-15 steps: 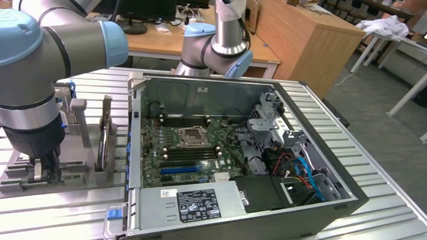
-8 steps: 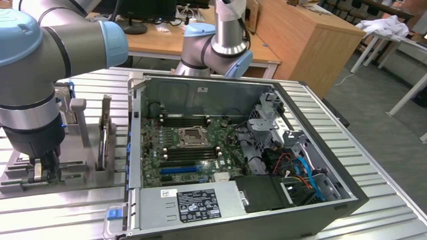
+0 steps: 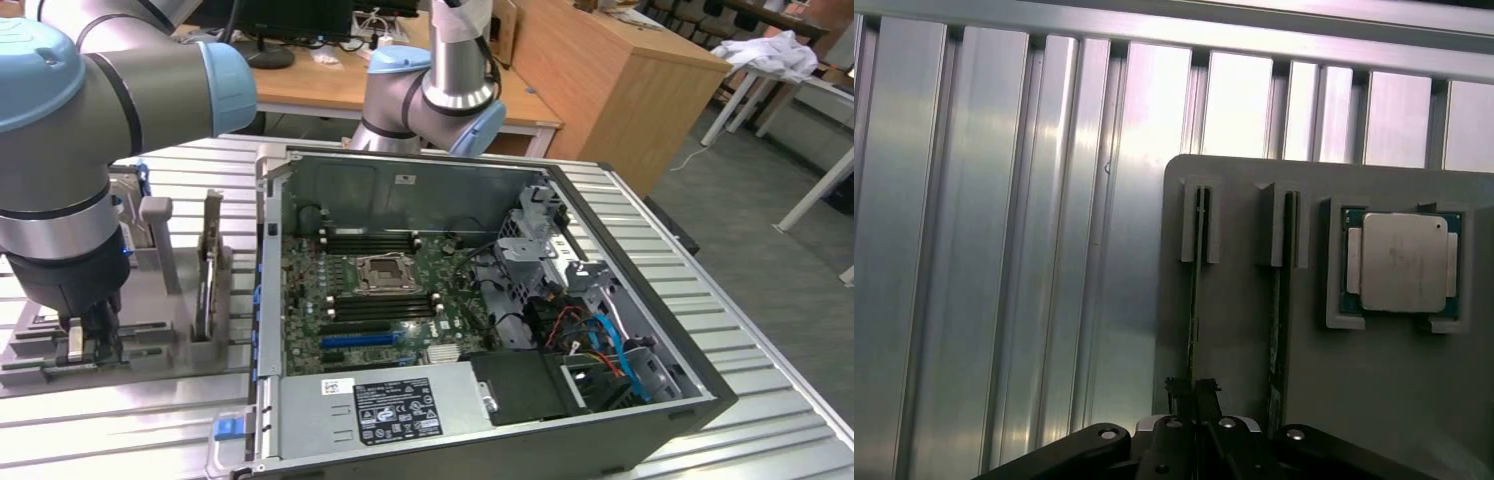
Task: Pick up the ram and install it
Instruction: 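Pick up the ram and move it above insertion slot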
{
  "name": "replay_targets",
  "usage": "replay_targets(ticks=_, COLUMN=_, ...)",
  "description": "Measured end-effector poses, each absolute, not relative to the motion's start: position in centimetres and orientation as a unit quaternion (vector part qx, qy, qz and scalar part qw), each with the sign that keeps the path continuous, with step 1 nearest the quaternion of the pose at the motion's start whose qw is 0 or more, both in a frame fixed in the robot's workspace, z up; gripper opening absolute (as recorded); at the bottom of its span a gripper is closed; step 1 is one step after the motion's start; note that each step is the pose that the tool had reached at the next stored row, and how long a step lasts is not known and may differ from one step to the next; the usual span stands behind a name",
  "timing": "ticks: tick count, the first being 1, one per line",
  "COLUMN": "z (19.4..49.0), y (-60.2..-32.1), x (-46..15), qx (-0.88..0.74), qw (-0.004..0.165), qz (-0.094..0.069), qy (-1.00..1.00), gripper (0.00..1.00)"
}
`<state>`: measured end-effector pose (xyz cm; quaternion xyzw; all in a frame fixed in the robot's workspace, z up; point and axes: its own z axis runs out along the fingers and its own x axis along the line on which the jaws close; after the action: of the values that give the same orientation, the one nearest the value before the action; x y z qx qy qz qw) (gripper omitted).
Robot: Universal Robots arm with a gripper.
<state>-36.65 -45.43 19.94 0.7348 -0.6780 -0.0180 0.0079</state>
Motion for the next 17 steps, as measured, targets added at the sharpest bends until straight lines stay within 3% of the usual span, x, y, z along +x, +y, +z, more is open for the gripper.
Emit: replay_targets(ticks=17, z=19.94, y=-45.43, x=-36.52, qx=0.733, qw=0.008, qz=-0.018, qy=-0.680, gripper=0.12)
